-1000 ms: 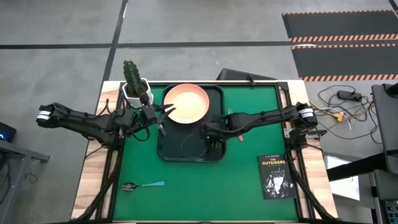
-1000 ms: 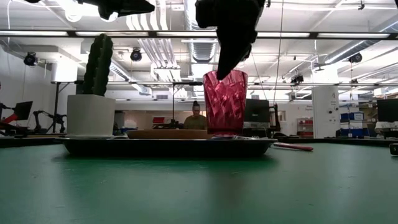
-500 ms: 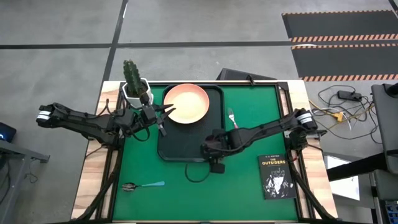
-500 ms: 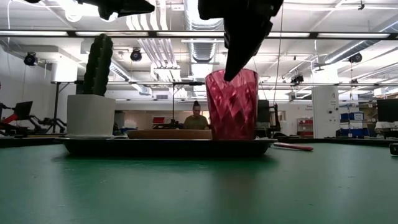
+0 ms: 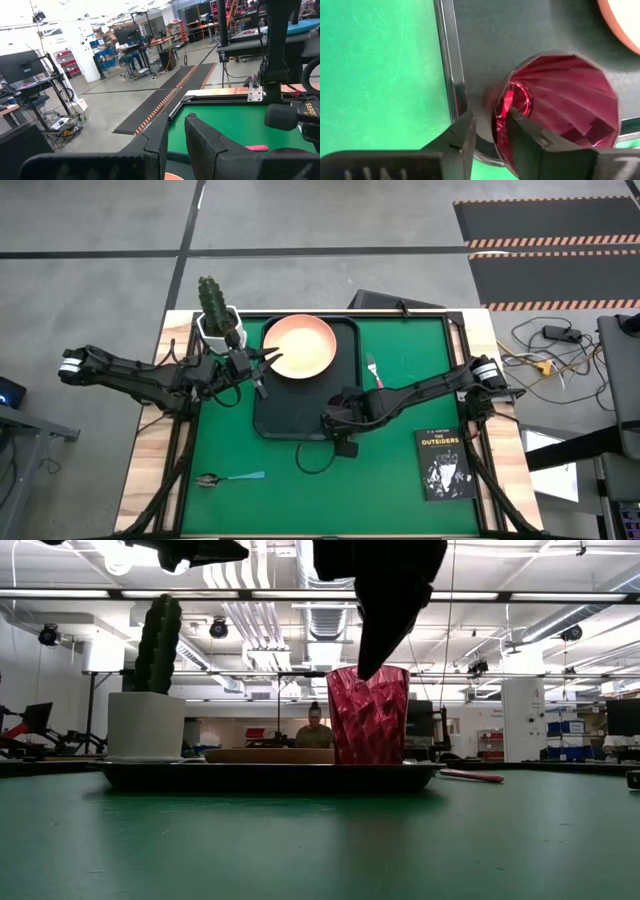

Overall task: Pick and place plate/cup/fork/spoon on tray
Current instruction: Put the blue spoon to the bottom of the light orange plate on the black serving tray

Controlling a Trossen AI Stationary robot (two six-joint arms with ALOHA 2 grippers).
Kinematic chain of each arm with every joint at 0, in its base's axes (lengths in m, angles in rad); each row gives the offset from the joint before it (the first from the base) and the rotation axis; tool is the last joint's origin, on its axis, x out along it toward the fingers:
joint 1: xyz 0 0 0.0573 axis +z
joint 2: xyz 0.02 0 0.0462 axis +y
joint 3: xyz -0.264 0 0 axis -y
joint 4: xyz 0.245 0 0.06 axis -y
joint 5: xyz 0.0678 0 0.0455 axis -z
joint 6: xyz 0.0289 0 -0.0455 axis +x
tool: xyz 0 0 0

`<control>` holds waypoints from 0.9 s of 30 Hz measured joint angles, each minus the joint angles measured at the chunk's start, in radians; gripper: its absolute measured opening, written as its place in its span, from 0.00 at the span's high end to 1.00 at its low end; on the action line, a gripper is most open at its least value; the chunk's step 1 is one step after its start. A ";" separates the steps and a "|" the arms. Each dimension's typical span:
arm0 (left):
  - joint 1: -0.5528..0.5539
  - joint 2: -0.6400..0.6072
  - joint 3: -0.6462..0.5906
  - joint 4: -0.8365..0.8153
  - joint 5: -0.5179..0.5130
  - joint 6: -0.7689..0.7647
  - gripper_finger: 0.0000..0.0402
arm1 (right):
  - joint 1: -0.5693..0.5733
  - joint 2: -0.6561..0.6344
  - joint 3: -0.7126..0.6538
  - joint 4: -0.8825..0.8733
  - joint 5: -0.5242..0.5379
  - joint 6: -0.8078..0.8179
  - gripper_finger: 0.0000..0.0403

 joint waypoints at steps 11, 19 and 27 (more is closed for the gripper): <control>-0.001 0.000 -0.001 -0.008 0.001 -0.030 0.88 | 0.024 -0.156 -0.028 0.003 0.046 -0.059 0.66; -0.018 0.000 -0.002 -0.055 0.079 -0.154 0.88 | 0.090 -0.395 -0.292 0.207 0.211 -0.113 0.69; -0.133 0.035 -0.002 -0.108 0.324 -0.412 0.88 | 0.098 -0.696 -0.657 0.644 0.216 -0.301 0.69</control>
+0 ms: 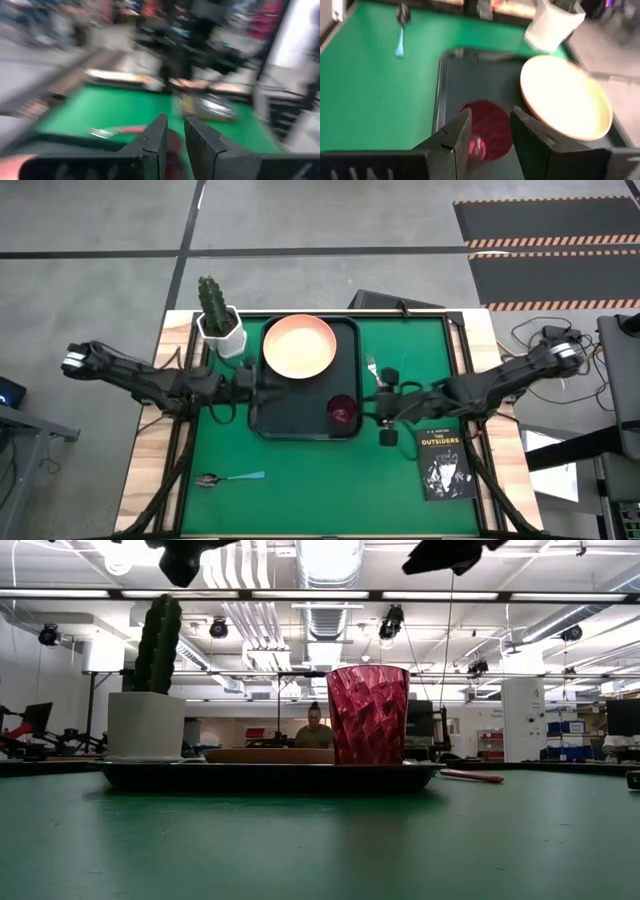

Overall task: Pick and place plate/cup/fork/spoon on tray
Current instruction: Put the blue spoon to the bottom of the light orange plate on the black serving tray

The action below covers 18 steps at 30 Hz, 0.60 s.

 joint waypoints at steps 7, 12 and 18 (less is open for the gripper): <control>-0.190 0.108 0.084 -0.183 0.049 -0.331 0.88 | 0.000 -0.209 -0.197 0.195 -0.003 -0.134 0.69; -0.258 0.241 0.193 -0.485 0.047 -0.697 0.88 | -0.001 -0.303 -0.260 0.249 -0.002 -0.207 0.70; -0.280 0.459 0.290 -0.820 0.435 -0.893 0.89 | -0.003 -0.349 -0.275 0.266 -0.010 -0.277 0.70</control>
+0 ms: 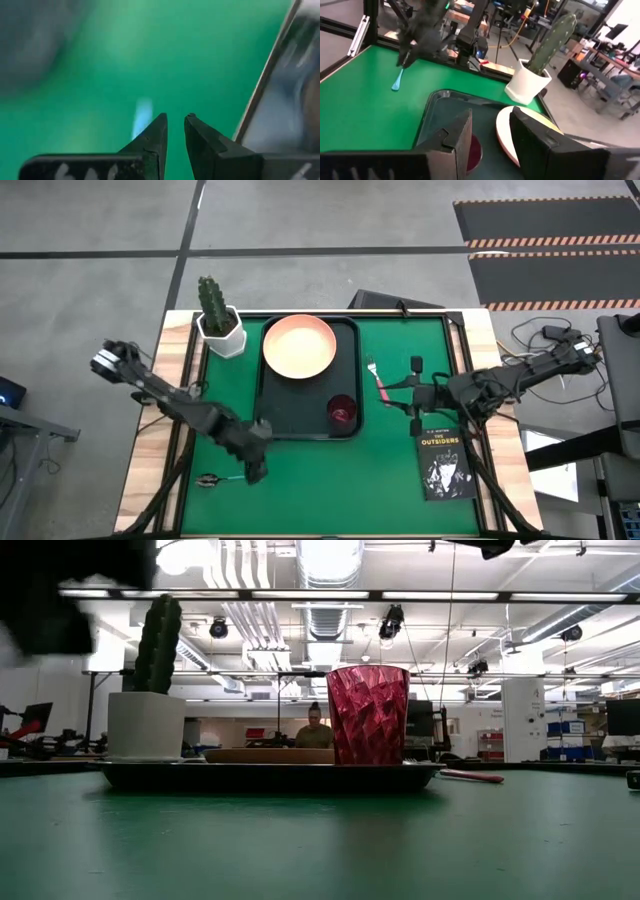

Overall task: Pick and place plate/cup/fork/spoon on tray
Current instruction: Put the blue spoon to the bottom of the light orange plate on the black serving tray

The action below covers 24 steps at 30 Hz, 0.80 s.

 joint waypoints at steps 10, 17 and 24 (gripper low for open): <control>-0.070 0.170 0.023 -0.011 0.257 -0.005 0.98 | 0.000 0.009 0.000 -0.017 -0.001 -0.021 0.70; -0.106 0.165 0.001 -0.122 0.132 0.022 0.98 | 0.000 0.009 0.000 -0.017 -0.001 -0.017 0.69; -0.142 0.165 -0.037 -0.110 0.089 0.047 0.83 | 0.000 0.013 -0.002 -0.026 -0.001 -0.006 0.69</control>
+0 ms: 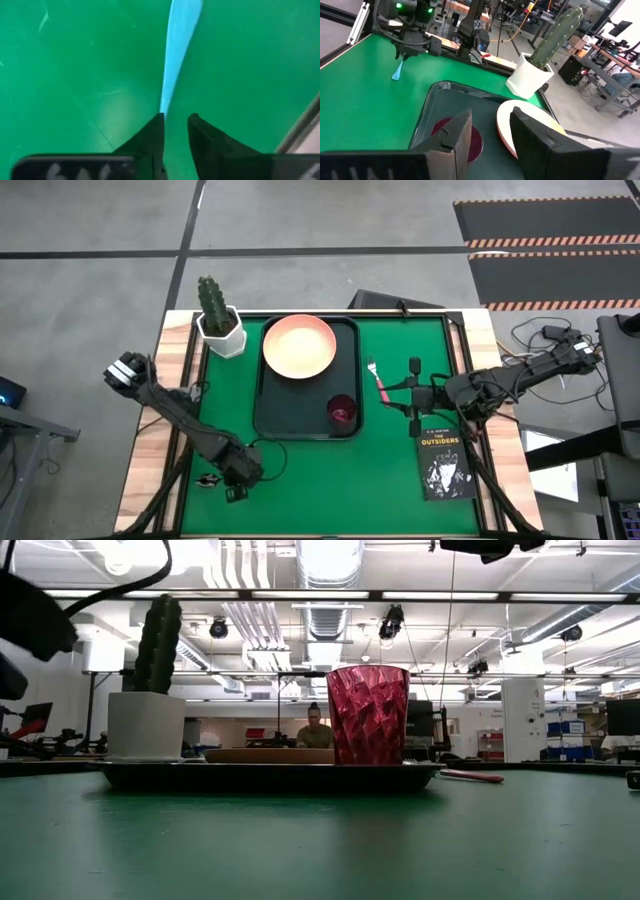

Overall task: Pick and place plate/cup/fork/spoon on tray
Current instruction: Put the blue spoon to the bottom of the light orange plate on the black serving tray

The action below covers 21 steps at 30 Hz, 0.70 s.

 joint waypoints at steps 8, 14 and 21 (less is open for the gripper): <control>-0.064 0.000 -0.041 0.005 -0.049 0.000 0.71 | 0.000 0.000 -0.002 -0.023 0.000 0.022 0.70; -0.085 0.000 -0.079 0.070 -0.094 -0.025 0.75 | 0.000 0.000 -0.002 -0.035 0.000 0.042 0.69; -0.091 -0.001 -0.093 0.070 -0.097 0.001 0.93 | 0.000 0.000 -0.002 -0.037 0.000 0.053 0.70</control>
